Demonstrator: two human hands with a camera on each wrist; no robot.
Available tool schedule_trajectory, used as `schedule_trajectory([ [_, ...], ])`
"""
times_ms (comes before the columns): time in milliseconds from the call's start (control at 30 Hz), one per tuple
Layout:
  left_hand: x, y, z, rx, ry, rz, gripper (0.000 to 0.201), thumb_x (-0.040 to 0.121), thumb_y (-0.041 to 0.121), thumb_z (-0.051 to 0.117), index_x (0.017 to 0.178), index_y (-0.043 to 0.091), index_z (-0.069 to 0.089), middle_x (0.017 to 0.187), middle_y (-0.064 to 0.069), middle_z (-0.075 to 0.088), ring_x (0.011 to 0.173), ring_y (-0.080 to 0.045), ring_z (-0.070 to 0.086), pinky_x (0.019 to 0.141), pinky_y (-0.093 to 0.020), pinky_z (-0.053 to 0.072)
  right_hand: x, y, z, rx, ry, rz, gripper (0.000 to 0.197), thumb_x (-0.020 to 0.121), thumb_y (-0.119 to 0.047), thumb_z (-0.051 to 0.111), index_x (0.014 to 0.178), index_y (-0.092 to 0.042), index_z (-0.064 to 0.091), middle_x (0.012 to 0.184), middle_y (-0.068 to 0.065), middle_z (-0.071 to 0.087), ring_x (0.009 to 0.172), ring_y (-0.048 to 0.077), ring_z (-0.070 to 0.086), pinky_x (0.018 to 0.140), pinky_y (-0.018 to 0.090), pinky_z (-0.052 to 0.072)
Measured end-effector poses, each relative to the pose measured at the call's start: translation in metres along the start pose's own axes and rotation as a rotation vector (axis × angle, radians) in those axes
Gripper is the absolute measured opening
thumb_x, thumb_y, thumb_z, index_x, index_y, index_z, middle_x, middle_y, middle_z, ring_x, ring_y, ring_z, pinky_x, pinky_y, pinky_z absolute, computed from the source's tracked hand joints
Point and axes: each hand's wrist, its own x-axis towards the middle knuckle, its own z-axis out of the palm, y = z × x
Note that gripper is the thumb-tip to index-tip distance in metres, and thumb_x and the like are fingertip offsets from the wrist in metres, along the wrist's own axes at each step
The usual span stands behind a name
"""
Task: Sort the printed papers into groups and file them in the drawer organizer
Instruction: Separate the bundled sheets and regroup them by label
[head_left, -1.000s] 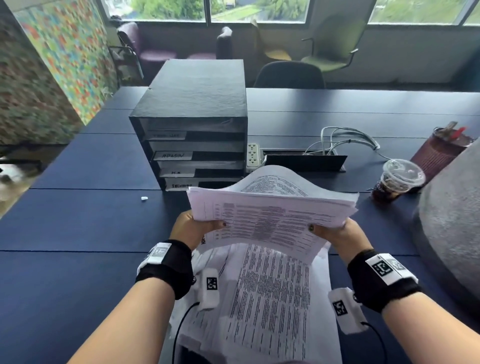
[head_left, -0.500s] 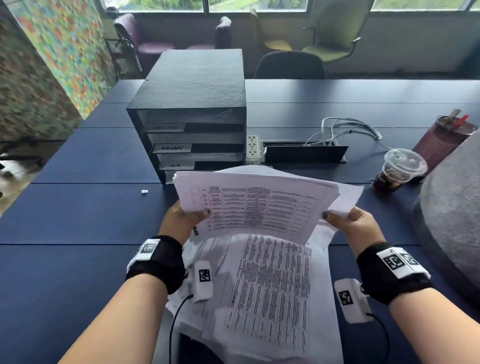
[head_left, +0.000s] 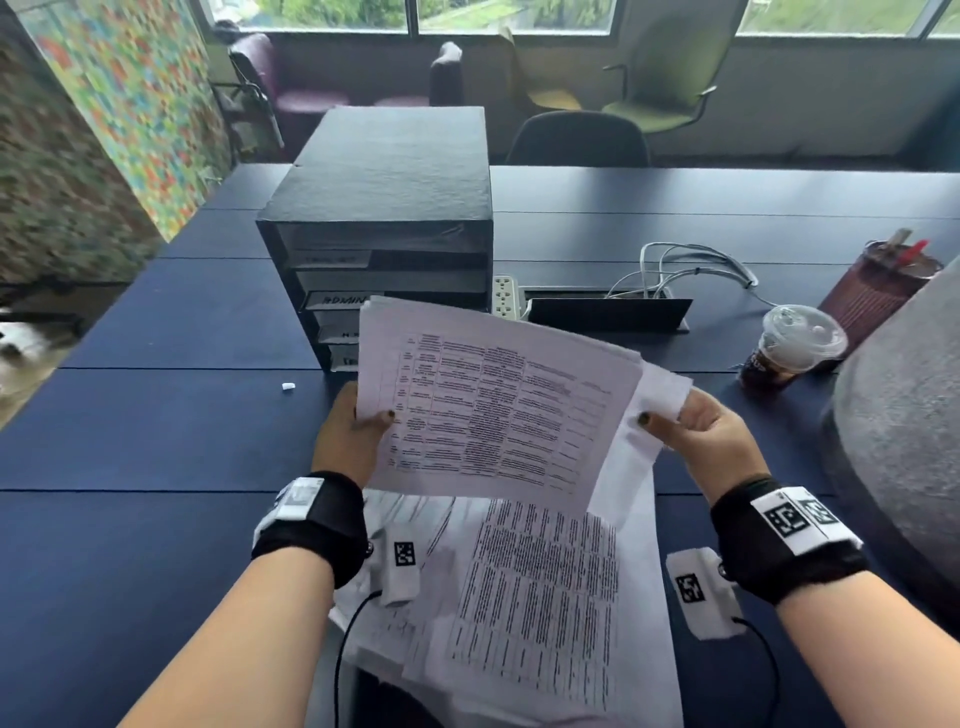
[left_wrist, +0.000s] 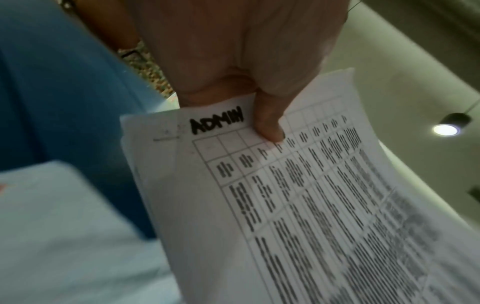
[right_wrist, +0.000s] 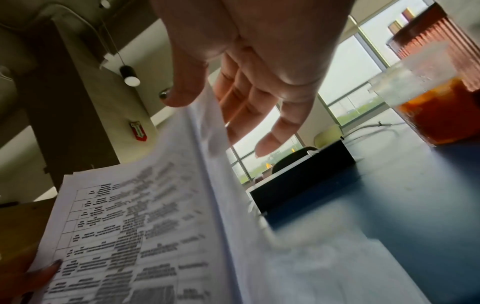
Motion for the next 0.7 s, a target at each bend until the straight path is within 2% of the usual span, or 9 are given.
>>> schedule_trajectory([
  [67,0.003,0.014,-0.006,0.013,-0.034,0.045,0.027,0.092,0.001,0.05,0.108,0.023,0.05,0.099,0.004,0.063,0.084,-0.016,0.057,0.07,-0.017,0.042,0.005,-0.011,0.0,-0.056,0.0,-0.046,0.064,0.049,-0.048,0.086,0.099,-0.016,0.062,0.081,-0.002,0.071,0.07,0.007,0.065,0.068,0.02,0.052],
  [100,0.004,0.02,-0.008,0.018,-0.06,0.067,0.026,0.092,0.001,0.049,0.107,0.023,0.05,0.094,0.007,0.063,0.08,-0.014,0.057,0.065,-0.017,0.044,0.007,-0.015,0.0,-0.149,0.01,-0.099,0.069,0.049,-0.051,0.084,0.106,-0.02,0.059,0.088,-0.004,0.069,0.075,0.004,0.064,0.072,0.022,0.051],
  [200,0.01,0.034,-0.016,-0.054,-0.154,0.133,0.027,0.092,-0.005,0.046,0.107,0.017,0.052,0.093,0.006,0.065,0.076,-0.005,0.062,0.07,-0.026,0.048,0.013,-0.028,-0.002,-0.568,0.123,-0.258,0.087,0.055,-0.057,0.079,0.13,-0.039,0.04,0.121,-0.001,0.054,0.107,0.007,0.053,0.093,0.029,0.04],
  [300,0.011,0.051,-0.018,-0.107,-0.271,0.198,0.029,0.086,-0.006,0.049,0.096,0.021,0.052,0.093,-0.002,0.065,0.079,-0.007,0.064,0.074,-0.032,0.051,0.014,-0.047,0.003,-0.759,0.087,-0.387,0.088,0.058,-0.067,0.062,0.137,-0.04,0.034,0.132,-0.006,0.044,0.123,0.008,0.04,0.105,0.029,0.029],
  [400,0.011,0.067,-0.01,-0.084,-0.409,0.255,0.025,0.077,0.005,0.05,0.093,0.025,0.053,0.1,-0.026,0.06,0.087,-0.029,0.059,0.081,-0.051,0.05,0.007,-0.066,0.023,-0.829,-0.095,-0.344,0.071,0.071,-0.058,0.066,0.135,-0.038,0.042,0.123,-0.016,0.05,0.115,0.005,0.047,0.099,0.027,0.035],
  [467,0.011,0.073,-0.002,0.033,-0.475,0.288,0.023,0.076,0.012,0.053,0.088,0.032,0.052,0.091,-0.025,0.057,0.08,-0.03,0.055,0.078,-0.056,0.048,0.003,-0.072,0.034,-0.866,-0.194,-0.283,0.055,0.079,-0.044,0.068,0.13,-0.037,0.048,0.105,-0.019,0.059,0.095,0.005,0.056,0.082,0.019,0.039],
  [533,0.008,0.08,0.006,0.109,-0.541,0.282,0.02,0.076,0.015,0.057,0.083,0.033,0.053,0.083,-0.011,0.057,0.076,-0.027,0.054,0.076,-0.056,0.048,0.005,-0.069,0.036,-0.858,-0.236,-0.227,0.033,0.085,-0.031,0.065,0.116,-0.034,0.057,0.088,-0.013,0.066,0.081,0.014,0.06,0.071,0.025,0.043],
  [633,0.006,0.082,0.013,0.081,-0.556,0.234,0.017,0.081,0.006,0.068,0.087,0.02,0.06,0.083,-0.004,0.064,0.076,-0.019,0.059,0.079,-0.044,0.051,0.013,-0.052,0.027,-0.66,-0.268,-0.163,0.019,0.083,-0.017,0.066,0.097,-0.03,0.064,0.089,0.002,0.071,0.082,0.024,0.064,0.084,0.045,0.051],
  [700,0.008,0.074,0.016,0.082,-0.461,0.197,0.012,0.081,0.009,0.072,0.085,0.017,0.064,0.083,-0.005,0.067,0.075,-0.016,0.06,0.077,-0.037,0.051,0.015,-0.04,0.016,-0.455,-0.248,-0.072,0.026,0.069,-0.038,0.077,0.092,-0.03,0.069,0.088,0.003,0.072,0.08,0.02,0.063,0.084,0.044,0.05],
])
